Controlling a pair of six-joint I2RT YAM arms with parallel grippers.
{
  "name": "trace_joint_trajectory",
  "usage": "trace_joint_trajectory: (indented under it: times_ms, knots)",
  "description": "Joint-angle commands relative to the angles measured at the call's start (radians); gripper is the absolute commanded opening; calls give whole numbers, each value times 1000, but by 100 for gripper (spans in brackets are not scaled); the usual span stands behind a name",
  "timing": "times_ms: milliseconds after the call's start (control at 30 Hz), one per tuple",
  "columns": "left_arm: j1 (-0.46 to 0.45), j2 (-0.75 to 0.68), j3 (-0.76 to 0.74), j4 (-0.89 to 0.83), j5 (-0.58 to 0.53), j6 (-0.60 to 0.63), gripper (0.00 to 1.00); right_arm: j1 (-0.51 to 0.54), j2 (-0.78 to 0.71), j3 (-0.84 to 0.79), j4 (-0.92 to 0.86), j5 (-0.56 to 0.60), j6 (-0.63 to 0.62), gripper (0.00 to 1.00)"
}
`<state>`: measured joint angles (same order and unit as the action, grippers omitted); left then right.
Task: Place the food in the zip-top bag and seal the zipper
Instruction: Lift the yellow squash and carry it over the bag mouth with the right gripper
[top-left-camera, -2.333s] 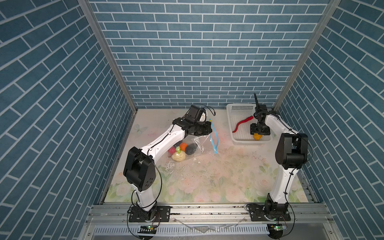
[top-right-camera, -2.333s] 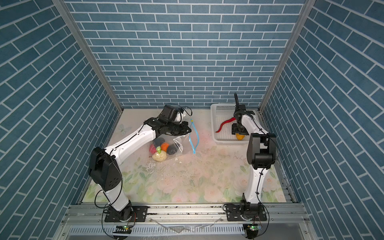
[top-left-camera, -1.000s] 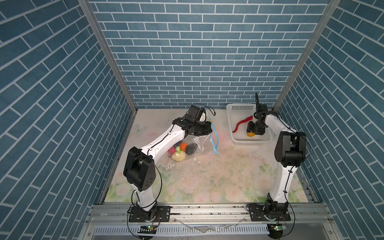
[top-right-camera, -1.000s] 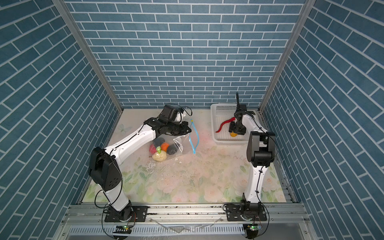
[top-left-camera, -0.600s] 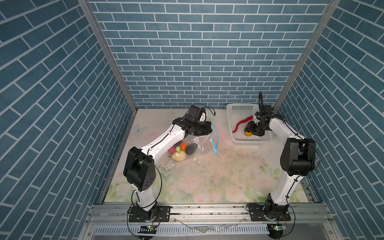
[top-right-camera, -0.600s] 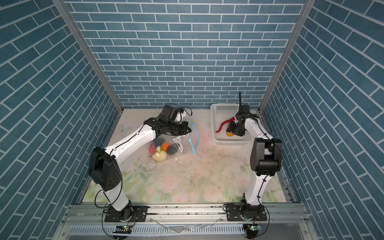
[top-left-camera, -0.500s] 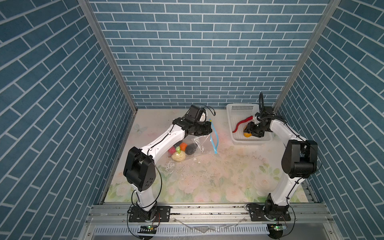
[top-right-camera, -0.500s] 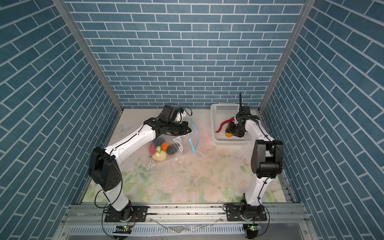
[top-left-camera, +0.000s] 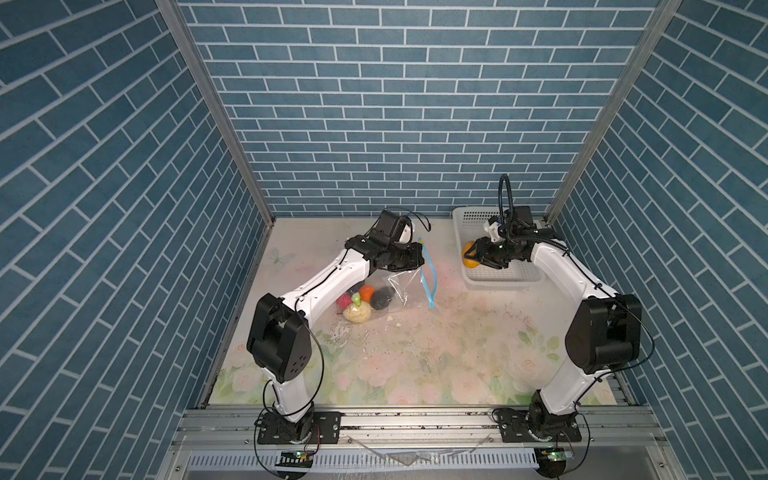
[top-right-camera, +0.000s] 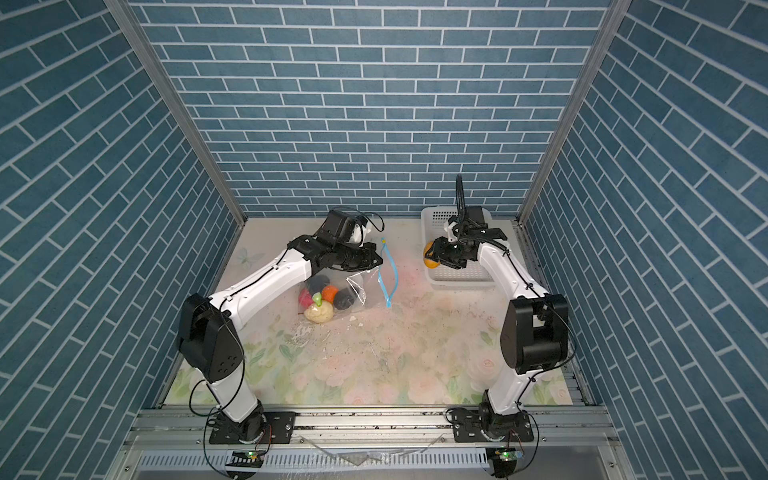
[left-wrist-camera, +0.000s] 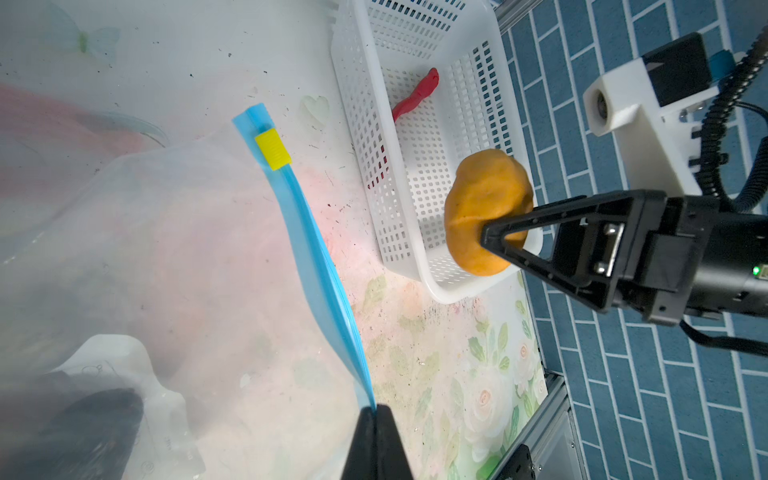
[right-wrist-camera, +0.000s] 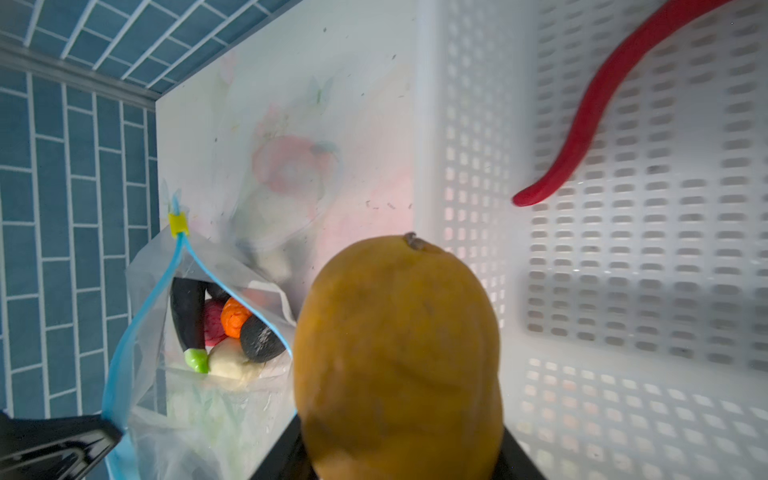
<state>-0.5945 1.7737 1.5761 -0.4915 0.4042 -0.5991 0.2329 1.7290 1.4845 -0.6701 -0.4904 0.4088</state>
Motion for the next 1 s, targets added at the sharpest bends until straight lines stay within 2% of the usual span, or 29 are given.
trace_joint_trajectory:
  times_ms: [0, 400, 967]
  knots:
    - [-7, 4, 21, 1, -9, -2, 3, 37, -16, -24, 17, -52, 39, 52]
    - [-7, 4, 21, 6, -8, 0, 3, 154, 6, -19, 34, -96, 79, 50]
    - [-9, 7, 10, 21, 0, -8, 3, 216, 52, -27, 70, -114, 105, 49]
